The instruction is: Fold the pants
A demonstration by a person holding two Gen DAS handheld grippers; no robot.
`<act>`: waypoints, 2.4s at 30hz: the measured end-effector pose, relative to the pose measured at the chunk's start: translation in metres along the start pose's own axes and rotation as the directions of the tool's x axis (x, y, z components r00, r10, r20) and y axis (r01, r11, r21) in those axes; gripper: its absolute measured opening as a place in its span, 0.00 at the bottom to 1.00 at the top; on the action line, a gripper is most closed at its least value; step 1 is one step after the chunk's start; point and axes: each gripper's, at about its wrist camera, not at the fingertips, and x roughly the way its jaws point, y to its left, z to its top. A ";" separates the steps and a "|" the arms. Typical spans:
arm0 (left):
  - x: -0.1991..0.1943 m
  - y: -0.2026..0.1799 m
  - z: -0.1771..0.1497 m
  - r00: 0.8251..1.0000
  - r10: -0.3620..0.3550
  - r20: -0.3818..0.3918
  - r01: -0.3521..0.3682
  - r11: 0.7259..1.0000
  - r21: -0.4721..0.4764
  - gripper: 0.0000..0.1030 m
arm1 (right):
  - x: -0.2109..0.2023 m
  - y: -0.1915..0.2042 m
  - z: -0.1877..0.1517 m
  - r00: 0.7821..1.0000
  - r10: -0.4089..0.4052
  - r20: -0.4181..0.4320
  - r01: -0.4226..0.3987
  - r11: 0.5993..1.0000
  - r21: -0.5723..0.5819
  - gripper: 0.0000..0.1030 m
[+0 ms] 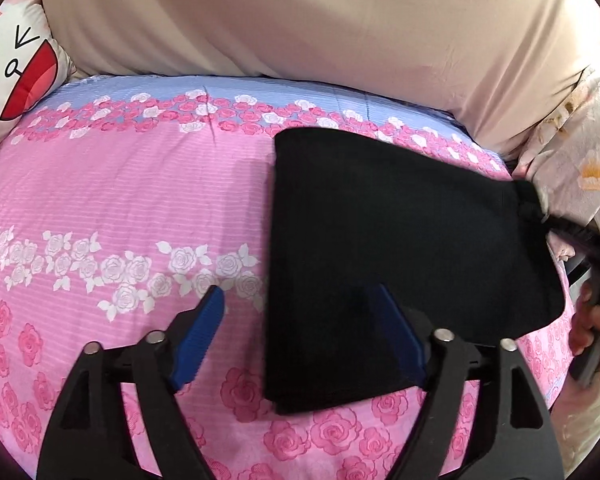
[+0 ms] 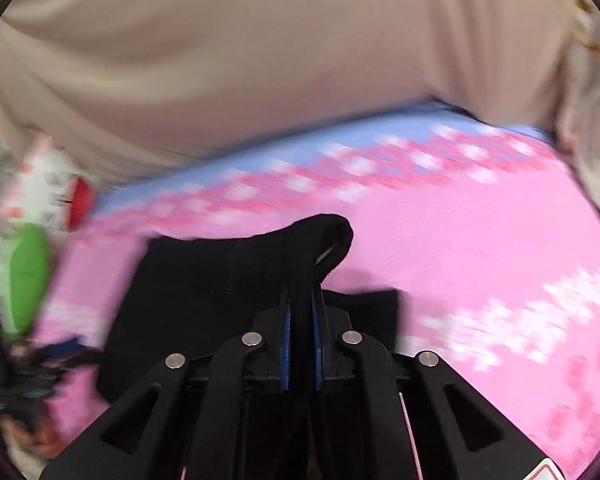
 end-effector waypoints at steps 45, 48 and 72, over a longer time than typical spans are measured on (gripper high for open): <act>-0.083 0.039 -0.053 0.928 0.354 0.115 -0.349 0.935 -0.066 0.85 | 0.096 0.252 -0.064 0.950 0.169 -0.263 -0.256 0.904 -0.342 0.01; -0.080 0.046 -0.056 0.925 0.365 0.103 -0.361 0.931 -0.061 0.85 | 0.093 0.275 -0.057 0.957 0.122 -0.264 -0.219 0.899 -0.378 0.02; -0.033 -0.020 -0.054 0.953 0.301 0.028 -0.302 0.951 0.068 0.91 | -0.045 0.083 -0.065 0.994 0.106 -0.020 -0.107 0.992 -0.070 0.11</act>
